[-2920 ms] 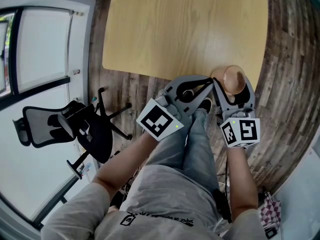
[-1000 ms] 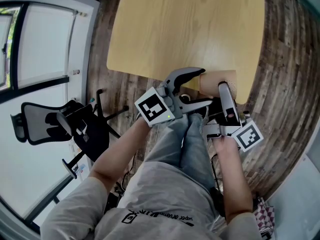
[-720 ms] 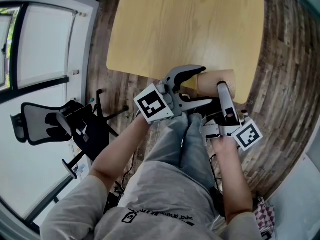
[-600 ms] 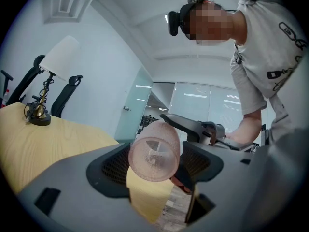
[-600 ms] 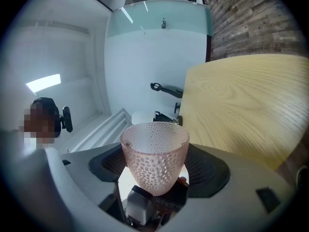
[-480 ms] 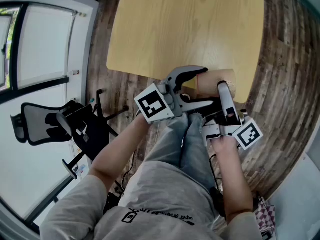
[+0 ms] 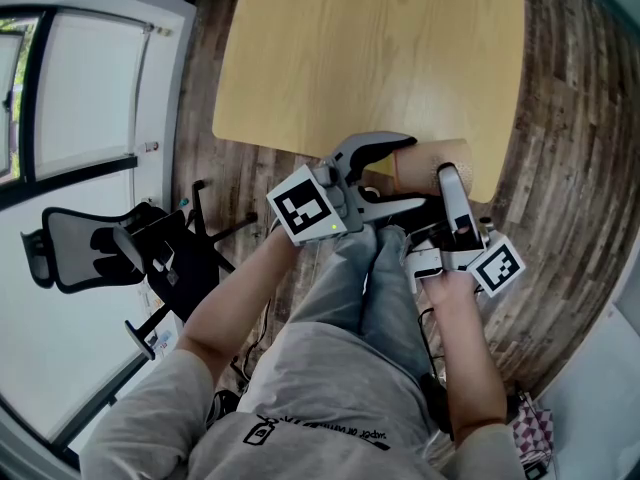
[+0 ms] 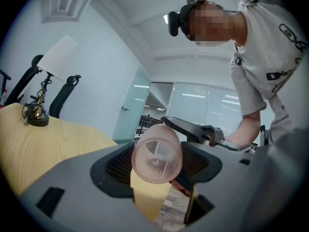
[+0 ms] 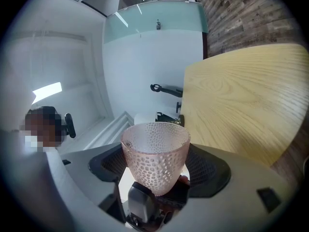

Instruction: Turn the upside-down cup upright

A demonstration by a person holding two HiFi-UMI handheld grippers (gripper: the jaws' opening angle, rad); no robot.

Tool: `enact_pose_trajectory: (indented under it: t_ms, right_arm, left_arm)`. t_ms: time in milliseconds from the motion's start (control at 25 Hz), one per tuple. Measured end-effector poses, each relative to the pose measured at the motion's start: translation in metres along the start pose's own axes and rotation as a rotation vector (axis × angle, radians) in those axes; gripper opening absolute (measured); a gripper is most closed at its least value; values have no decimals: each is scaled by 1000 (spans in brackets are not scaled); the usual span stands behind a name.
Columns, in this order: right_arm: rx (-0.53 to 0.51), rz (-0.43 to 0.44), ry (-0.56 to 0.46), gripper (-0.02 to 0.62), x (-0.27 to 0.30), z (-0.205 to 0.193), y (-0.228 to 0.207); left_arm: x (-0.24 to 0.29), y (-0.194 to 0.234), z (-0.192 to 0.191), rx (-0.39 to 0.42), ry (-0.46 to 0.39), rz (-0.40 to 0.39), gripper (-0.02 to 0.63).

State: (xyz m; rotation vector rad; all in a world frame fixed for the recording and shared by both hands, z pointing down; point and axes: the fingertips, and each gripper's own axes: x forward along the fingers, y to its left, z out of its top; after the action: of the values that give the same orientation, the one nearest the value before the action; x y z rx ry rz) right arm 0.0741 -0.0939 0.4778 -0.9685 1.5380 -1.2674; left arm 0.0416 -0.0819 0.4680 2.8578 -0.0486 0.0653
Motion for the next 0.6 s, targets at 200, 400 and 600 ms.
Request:
enact_pose_trajectory:
  t_ms: [200,400,600]
  right_arm:
    - [-35,4,5,360,-1,-2,3]
    - [-119,-24,26,360,-4,-4,2]
    - [-240,-43,46,360,-9,-4,5]
  left_arm:
    - [-1,-2,-1,-15,11,-4,305]
    - [-3,-1,-2,-42,10,3,304]
    - [-5,-2,-1,-31,26,11,304]
